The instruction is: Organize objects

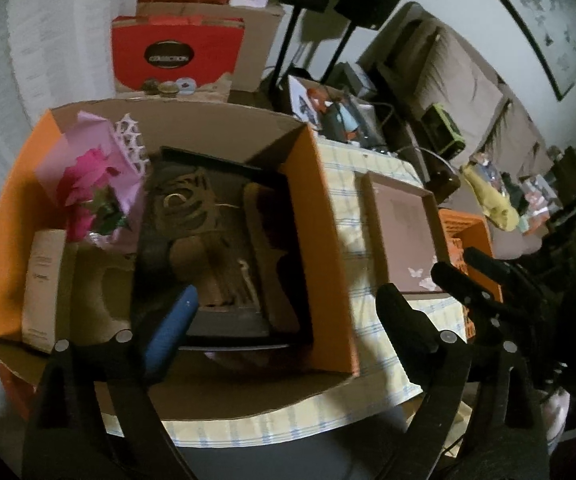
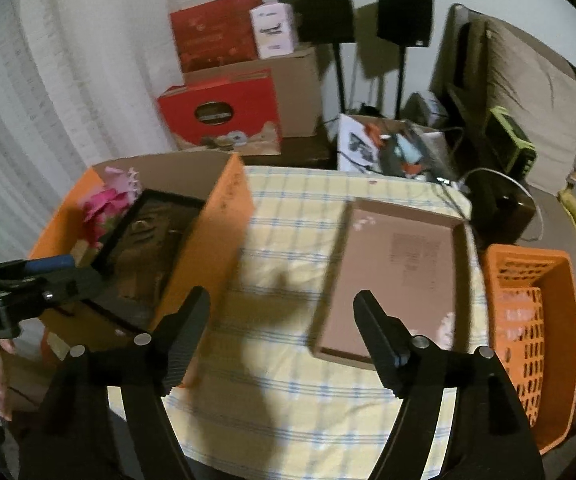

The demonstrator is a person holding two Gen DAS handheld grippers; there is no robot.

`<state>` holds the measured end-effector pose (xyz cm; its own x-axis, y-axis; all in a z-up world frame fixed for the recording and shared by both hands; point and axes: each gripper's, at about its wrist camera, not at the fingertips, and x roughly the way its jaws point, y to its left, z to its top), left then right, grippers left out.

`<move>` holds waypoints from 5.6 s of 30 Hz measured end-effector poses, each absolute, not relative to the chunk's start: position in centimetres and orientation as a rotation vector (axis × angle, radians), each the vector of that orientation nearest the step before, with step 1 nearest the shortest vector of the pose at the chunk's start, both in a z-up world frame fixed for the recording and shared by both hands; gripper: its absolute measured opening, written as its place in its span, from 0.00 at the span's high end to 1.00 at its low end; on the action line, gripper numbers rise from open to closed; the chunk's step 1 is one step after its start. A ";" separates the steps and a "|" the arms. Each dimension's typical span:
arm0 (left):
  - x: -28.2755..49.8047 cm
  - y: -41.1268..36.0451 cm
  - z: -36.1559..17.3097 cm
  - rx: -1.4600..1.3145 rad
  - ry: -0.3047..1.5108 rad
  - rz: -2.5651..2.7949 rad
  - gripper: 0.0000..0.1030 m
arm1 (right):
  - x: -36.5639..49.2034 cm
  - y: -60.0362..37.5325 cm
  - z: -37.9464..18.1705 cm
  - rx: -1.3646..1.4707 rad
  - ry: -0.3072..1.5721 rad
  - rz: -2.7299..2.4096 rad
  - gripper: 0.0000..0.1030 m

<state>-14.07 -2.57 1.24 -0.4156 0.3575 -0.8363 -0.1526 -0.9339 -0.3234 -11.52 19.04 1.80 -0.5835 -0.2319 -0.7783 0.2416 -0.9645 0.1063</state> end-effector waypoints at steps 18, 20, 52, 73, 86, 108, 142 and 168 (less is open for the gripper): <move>-13.5 7.3 1.1 -1.425 -0.133 2.357 0.09 | -11.9 30.6 -1.0 1.388 -0.087 -2.737 0.25; -13.4 8.4 0.9 -1.407 -0.104 2.369 0.09 | -12.0 31.4 -1.4 1.399 -0.092 -2.743 0.25; -17.5 16.4 -9.0 -1.552 0.065 2.340 0.66 | -15.3 33.6 -8.7 1.553 -0.115 -2.662 0.84; -15.8 15.2 -5.0 -1.497 -0.050 2.337 0.79 | -13.0 31.5 -4.1 1.429 0.013 -2.729 0.88; -13.8 9.3 1.6 -1.342 -0.116 2.449 0.79 | -10.7 26.9 1.7 1.239 0.050 -2.746 0.88; -12.6 -7.4 3.4 -1.351 -0.247 2.664 0.79 | -10.2 10.9 2.1 1.118 0.128 -2.566 0.88; -14.1 -11.1 -2.4 -1.504 -0.283 2.582 0.71 | -10.4 9.1 0.9 1.116 0.073 -2.495 0.61; -3.4 -8.2 1.7 -1.290 -0.143 2.780 0.08 | -3.6 14.4 2.2 1.004 0.148 -2.603 0.10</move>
<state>-3.38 -8.16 1.74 -0.6441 0.1052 -0.7577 -0.0271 -0.9930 -0.1148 -3.60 14.38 2.24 -0.6897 -0.2802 -0.6677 0.3540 -0.9348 0.0267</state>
